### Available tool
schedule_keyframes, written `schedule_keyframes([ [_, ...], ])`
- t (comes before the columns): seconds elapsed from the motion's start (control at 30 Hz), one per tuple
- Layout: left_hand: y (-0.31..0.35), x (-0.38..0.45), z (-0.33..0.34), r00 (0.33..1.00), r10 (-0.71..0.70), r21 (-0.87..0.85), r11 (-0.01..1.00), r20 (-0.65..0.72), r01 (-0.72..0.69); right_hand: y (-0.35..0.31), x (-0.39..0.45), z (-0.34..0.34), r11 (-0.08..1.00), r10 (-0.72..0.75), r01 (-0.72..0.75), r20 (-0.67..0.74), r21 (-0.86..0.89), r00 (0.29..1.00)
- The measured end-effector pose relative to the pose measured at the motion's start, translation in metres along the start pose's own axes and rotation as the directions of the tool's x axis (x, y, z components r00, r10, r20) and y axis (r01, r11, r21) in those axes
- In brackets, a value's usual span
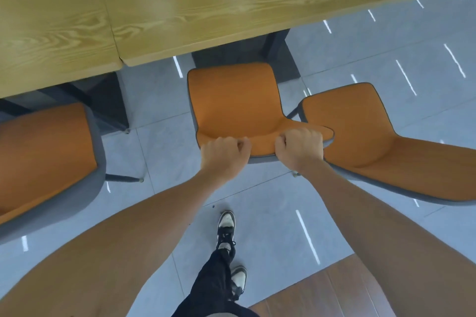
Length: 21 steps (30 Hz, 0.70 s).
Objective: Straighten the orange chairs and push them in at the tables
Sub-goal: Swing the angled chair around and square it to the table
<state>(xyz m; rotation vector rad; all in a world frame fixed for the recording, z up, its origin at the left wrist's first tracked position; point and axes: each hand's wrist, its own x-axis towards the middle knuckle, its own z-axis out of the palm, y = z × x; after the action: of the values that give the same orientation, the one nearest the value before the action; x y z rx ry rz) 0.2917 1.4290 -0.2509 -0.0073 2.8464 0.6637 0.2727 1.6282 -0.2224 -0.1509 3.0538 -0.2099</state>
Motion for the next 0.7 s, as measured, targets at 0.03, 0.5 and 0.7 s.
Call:
schedule_keyframes([
  [0.03,0.003,0.010,-0.001,1.000,-0.007,-0.007,1.000,0.011,0.007,0.004,0.011,0.000,1.000,0.005,-0.005,0.012,-0.022,1.000],
  [0.5,0.016,0.066,-0.002,0.998,-0.040,-0.010,0.999,0.040,0.040,0.024,0.070,0.001,0.999,-0.041,0.042,-0.033,0.033,0.999],
  [0.7,0.021,0.062,-0.015,0.984,-0.036,-0.004,0.999,0.175,0.037,0.029,0.078,-0.006,0.999,-0.025,0.018,0.183,0.041,0.983],
])
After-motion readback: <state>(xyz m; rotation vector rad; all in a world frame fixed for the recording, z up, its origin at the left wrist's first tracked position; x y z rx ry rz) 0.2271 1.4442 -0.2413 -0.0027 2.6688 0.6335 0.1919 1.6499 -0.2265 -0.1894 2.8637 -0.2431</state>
